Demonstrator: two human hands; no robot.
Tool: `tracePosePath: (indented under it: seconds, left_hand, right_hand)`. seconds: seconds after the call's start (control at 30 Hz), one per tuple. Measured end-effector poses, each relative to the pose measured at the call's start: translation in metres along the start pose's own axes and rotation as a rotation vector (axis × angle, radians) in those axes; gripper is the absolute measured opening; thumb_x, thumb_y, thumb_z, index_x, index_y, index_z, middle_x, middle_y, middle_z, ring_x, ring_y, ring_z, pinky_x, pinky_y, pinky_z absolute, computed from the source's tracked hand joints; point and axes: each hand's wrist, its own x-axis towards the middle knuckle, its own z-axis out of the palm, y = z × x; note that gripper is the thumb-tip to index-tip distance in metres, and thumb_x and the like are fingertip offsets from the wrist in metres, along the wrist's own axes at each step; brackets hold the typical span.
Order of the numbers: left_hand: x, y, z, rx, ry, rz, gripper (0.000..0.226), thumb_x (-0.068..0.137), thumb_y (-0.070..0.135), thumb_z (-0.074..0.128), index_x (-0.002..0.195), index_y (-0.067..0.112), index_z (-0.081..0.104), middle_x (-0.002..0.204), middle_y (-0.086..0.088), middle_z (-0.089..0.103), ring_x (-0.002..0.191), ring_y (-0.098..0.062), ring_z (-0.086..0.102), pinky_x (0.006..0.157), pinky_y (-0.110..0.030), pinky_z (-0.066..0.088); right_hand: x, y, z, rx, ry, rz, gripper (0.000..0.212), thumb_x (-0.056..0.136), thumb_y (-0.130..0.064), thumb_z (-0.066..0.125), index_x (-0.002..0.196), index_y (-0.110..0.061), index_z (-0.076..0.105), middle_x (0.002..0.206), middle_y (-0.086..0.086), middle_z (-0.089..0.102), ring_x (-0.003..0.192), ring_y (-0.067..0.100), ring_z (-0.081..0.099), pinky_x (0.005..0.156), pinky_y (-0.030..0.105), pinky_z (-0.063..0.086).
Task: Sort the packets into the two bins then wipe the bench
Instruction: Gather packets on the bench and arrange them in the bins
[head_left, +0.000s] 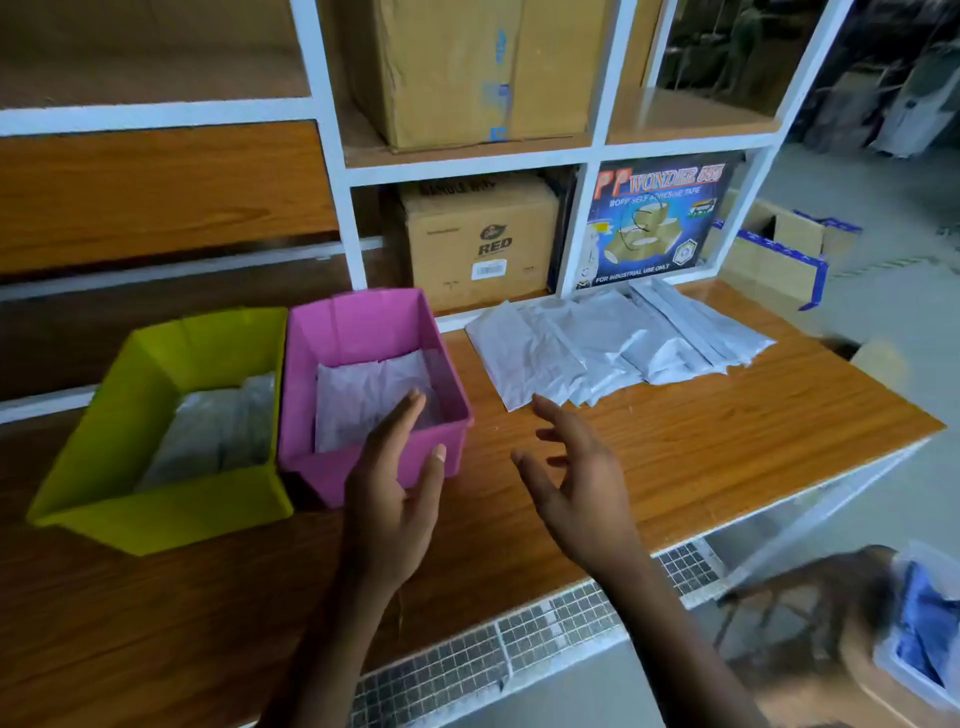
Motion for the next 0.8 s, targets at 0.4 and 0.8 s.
tracePosePath:
  seconds: [0.4, 0.8]
  left_hand:
    - [0.001, -0.004, 0.134, 0.046, -0.121, 0.011, 0.045, 0.094, 0.023, 0.047, 0.136, 0.007, 0.049, 0.14, -0.002, 0.05, 0.132, -0.012, 0.045, 0.104, -0.043, 0.044]
    - [0.114, -0.085, 0.225, 0.151, -0.055, -0.089, 0.051, 0.093, 0.032, 0.041, 0.141, 0.014, 0.04, 0.146, -0.003, 0.044, 0.138, -0.01, 0.035, 0.111, -0.022, 0.031]
  right_hand:
    - [0.014, 0.099, -0.062, -0.04, 0.013, 0.119, 0.044, 0.09, -0.028, 0.064, 0.132, -0.022, 0.054, 0.126, -0.003, 0.061, 0.099, 0.007, 0.063, 0.075, 0.038, 0.056]
    - [0.157, 0.184, -0.068, -0.19, -0.095, 0.076, 0.048, 0.092, -0.037, 0.059, 0.136, -0.021, 0.05, 0.131, -0.002, 0.058, 0.106, 0.011, 0.061, 0.083, 0.038, 0.055]
